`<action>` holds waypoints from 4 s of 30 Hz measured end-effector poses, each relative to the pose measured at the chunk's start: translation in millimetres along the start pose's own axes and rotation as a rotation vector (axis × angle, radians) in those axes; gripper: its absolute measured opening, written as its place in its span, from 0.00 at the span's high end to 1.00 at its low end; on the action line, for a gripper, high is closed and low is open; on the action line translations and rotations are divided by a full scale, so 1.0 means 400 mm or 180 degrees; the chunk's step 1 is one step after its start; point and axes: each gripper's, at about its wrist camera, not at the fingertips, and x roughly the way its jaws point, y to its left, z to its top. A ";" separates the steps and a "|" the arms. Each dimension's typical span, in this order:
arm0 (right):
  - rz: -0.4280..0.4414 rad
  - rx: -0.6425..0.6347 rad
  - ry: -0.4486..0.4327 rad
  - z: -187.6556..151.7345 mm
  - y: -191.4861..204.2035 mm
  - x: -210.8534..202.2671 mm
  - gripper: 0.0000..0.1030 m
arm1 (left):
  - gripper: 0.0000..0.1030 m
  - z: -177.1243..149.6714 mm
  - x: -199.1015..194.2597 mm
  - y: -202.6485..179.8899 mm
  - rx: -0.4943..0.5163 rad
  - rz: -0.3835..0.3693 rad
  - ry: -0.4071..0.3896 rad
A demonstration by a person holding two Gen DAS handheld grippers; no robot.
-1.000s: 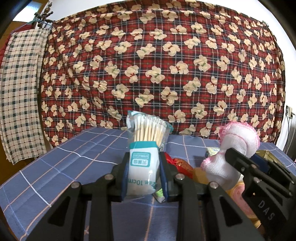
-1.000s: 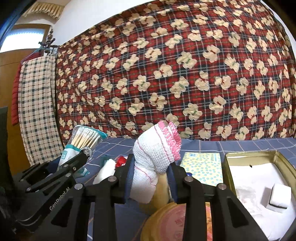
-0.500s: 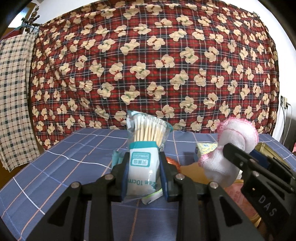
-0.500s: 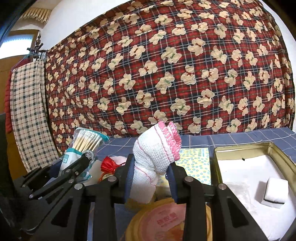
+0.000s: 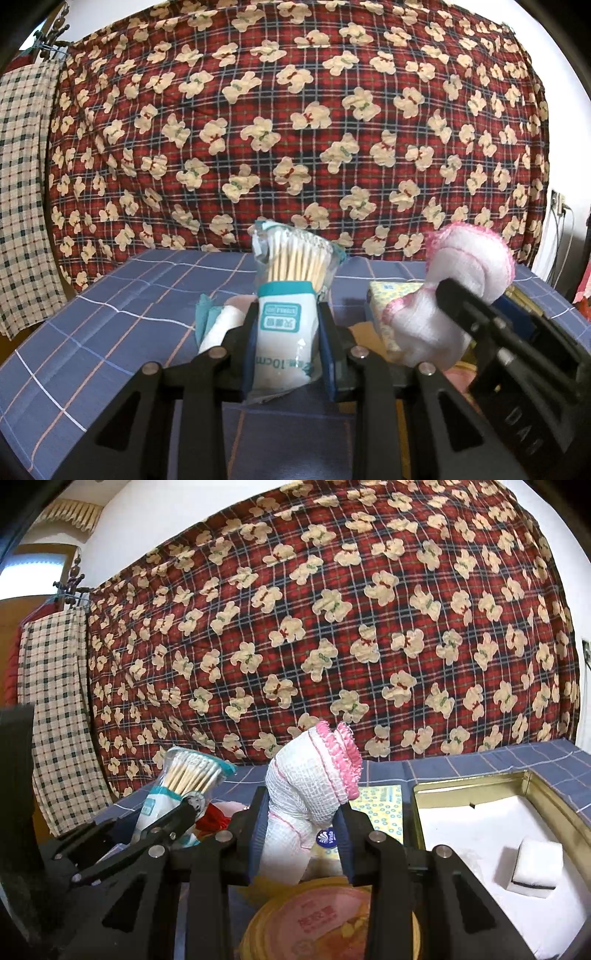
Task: Organize soft objects
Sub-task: 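Carry the swab pack and towel roll with both tools over the gold tray, then open the left tool over the tray while the right tool releases the towel roll, then move both tools back toward the items on the bed, then grasp the white rolled towel with the left tool while the right tool grasps the yellow sponge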
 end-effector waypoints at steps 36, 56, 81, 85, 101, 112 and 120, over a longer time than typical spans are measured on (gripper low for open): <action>-0.0763 0.0283 0.0753 0.121 -0.444 -0.041 0.54 | 0.71 0.054 0.018 -0.443 0.0535 -0.1134 0.0747; -0.0278 0.0271 0.0370 0.125 -0.324 -0.097 0.25 | 0.22 0.062 -0.037 -0.162 0.0435 -0.0376 0.0233; 0.0063 -0.0827 0.1635 0.000 0.109 0.208 0.26 | 0.22 -0.030 0.169 0.179 0.0142 0.0191 0.0990; 0.0028 -0.0961 0.1813 -0.013 0.125 0.232 0.36 | 0.24 -0.037 0.189 0.160 0.0267 0.0136 0.1094; -0.0021 -0.1204 0.1886 -0.029 0.144 0.250 0.63 | 0.74 -0.034 0.197 0.164 0.0234 -0.0084 0.1152; 0.0128 -0.0968 0.1435 -0.026 0.144 0.203 0.63 | 0.74 -0.022 0.167 0.183 0.0149 -0.0018 0.0913; 0.0195 -0.0840 0.1148 -0.023 0.147 0.179 0.64 | 0.74 -0.019 0.162 0.180 0.0175 0.0005 0.0859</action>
